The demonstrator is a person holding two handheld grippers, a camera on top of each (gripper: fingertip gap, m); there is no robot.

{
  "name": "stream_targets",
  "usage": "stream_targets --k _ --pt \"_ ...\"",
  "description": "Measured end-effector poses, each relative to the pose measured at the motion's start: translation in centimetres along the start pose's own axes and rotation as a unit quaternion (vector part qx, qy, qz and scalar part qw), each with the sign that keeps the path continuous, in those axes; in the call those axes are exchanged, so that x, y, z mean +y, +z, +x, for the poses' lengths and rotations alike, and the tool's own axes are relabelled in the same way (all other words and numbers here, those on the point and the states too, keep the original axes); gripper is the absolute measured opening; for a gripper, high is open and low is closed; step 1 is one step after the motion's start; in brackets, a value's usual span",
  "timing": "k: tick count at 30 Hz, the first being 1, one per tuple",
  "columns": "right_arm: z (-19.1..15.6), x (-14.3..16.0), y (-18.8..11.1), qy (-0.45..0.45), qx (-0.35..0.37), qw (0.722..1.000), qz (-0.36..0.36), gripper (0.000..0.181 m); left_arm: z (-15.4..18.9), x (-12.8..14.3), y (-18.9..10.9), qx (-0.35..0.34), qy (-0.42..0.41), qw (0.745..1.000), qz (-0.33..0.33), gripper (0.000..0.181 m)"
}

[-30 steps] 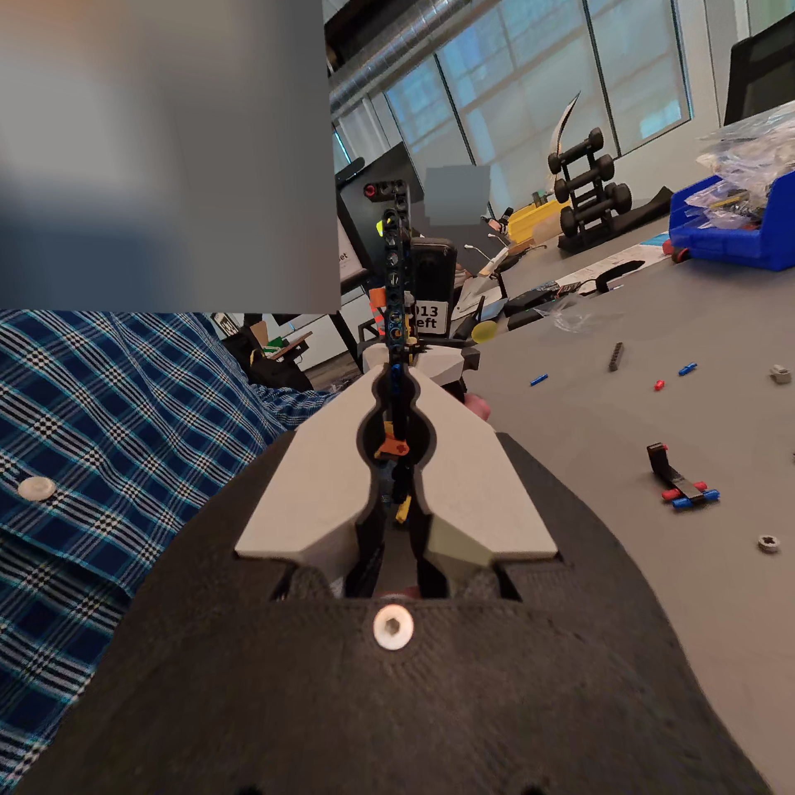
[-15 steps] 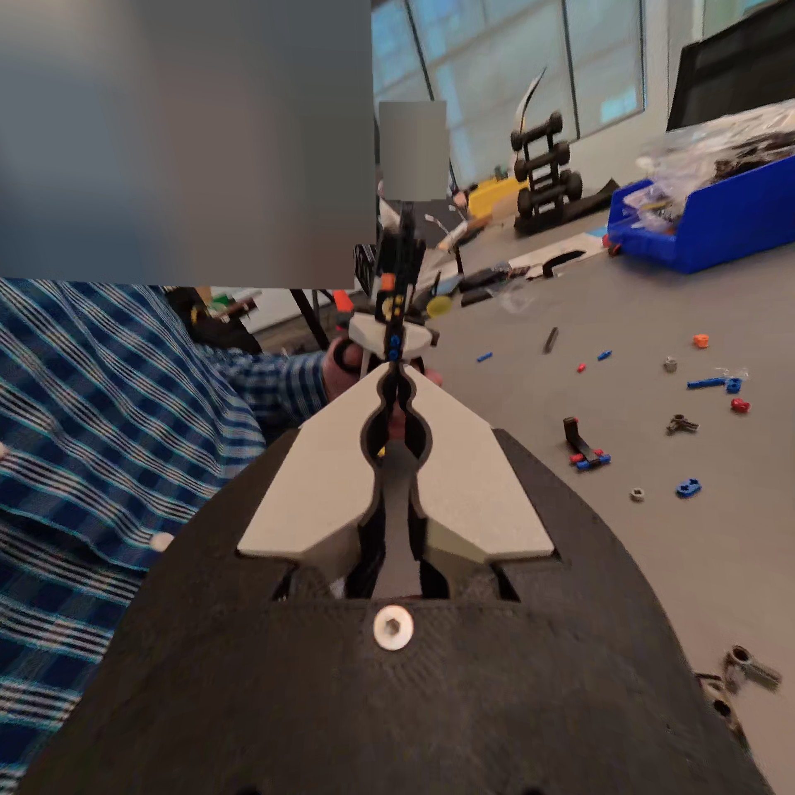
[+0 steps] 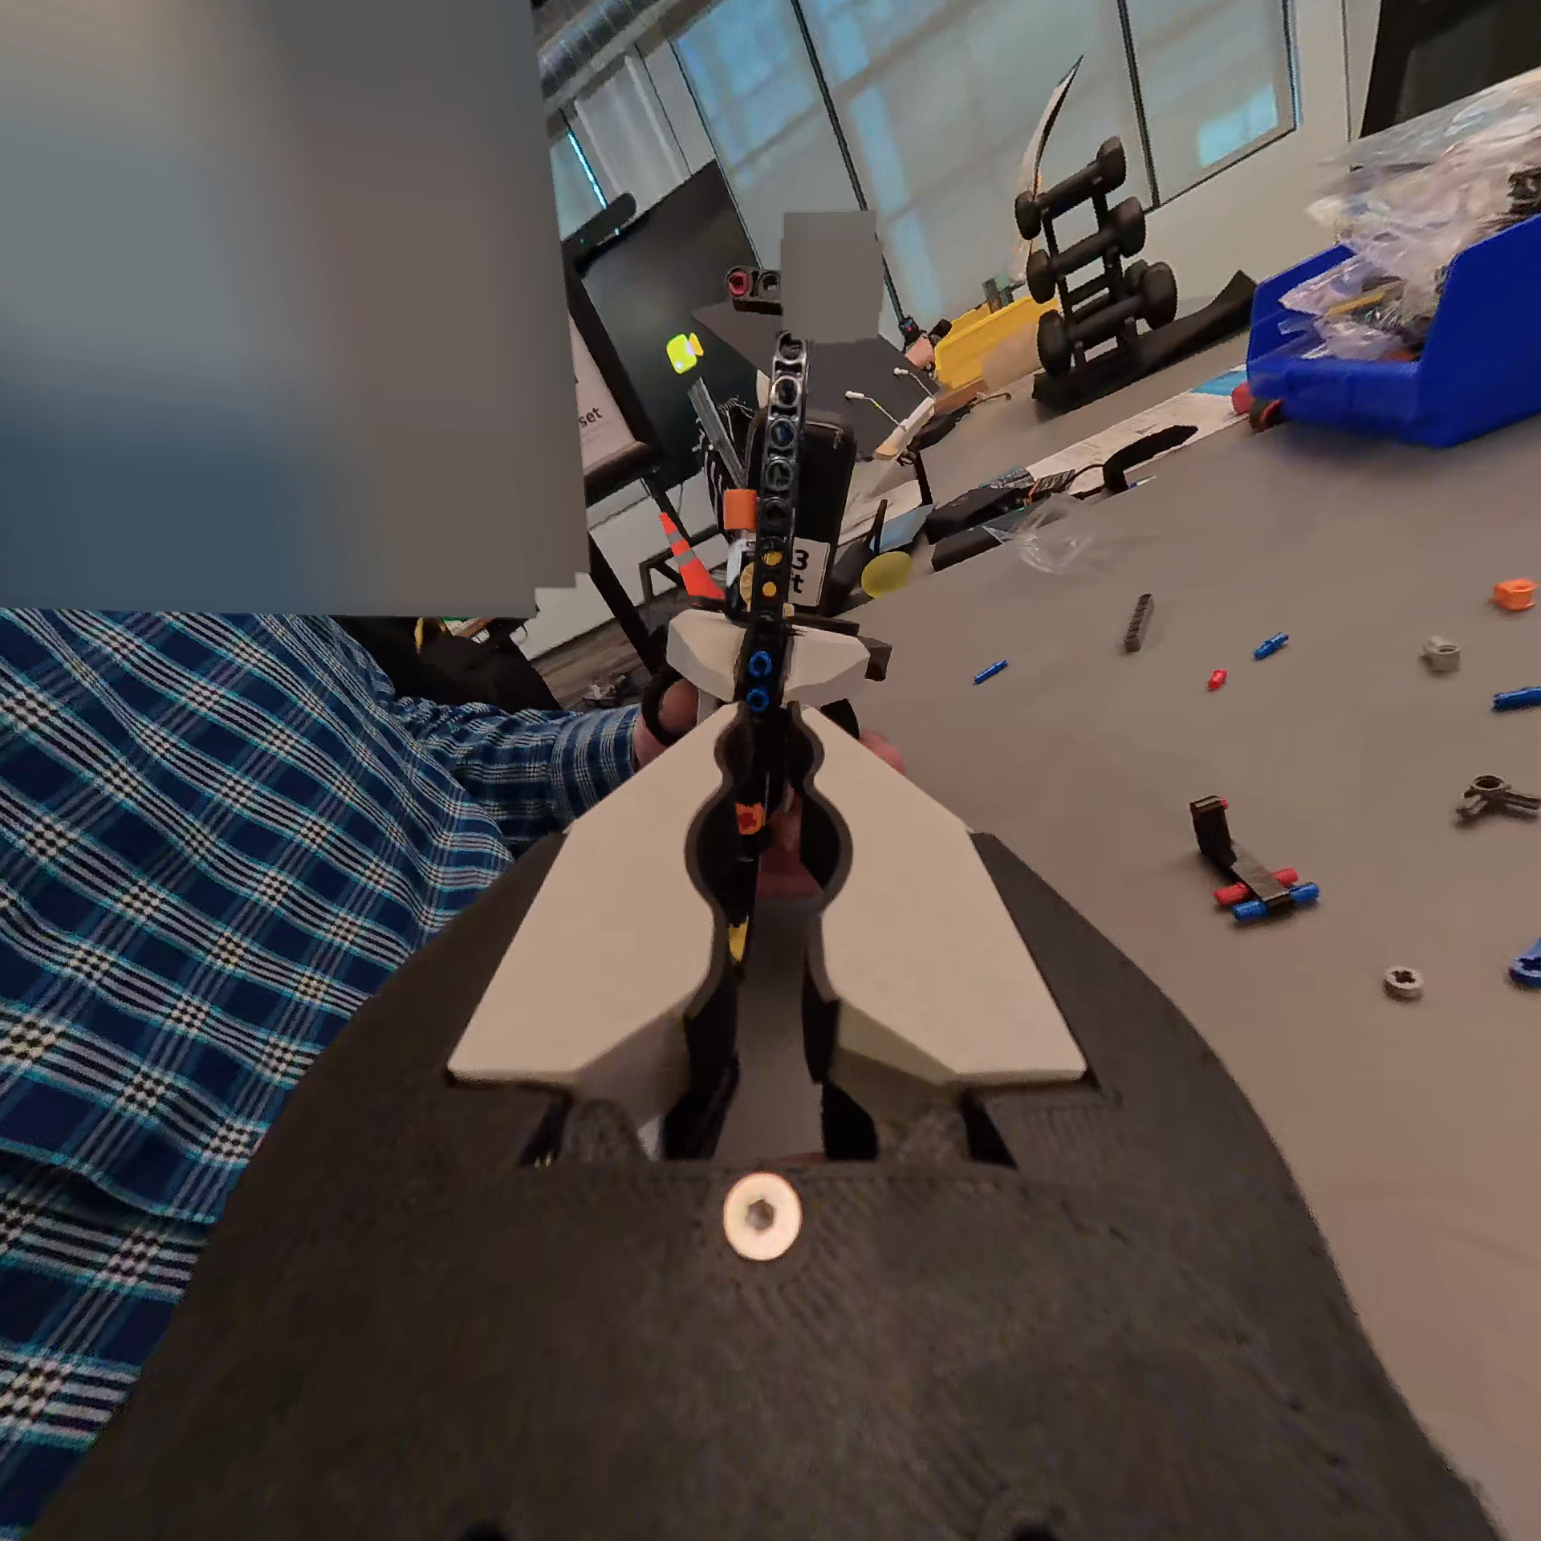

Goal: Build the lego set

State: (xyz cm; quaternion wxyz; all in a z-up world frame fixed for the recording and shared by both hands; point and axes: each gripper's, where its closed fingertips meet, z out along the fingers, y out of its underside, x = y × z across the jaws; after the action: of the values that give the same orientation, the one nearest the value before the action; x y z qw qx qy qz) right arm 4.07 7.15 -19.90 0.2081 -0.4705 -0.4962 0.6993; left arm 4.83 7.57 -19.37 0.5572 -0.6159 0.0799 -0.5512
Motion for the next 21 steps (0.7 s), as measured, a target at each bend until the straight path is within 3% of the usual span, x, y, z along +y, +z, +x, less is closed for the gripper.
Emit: stream_targets --k 21 --pt "-0.28 -0.38 -0.43 -0.088 0.038 0.995 -0.008 0.001 0.0 0.37 0.33 0.004 -0.026 1.0 0.0 0.006"
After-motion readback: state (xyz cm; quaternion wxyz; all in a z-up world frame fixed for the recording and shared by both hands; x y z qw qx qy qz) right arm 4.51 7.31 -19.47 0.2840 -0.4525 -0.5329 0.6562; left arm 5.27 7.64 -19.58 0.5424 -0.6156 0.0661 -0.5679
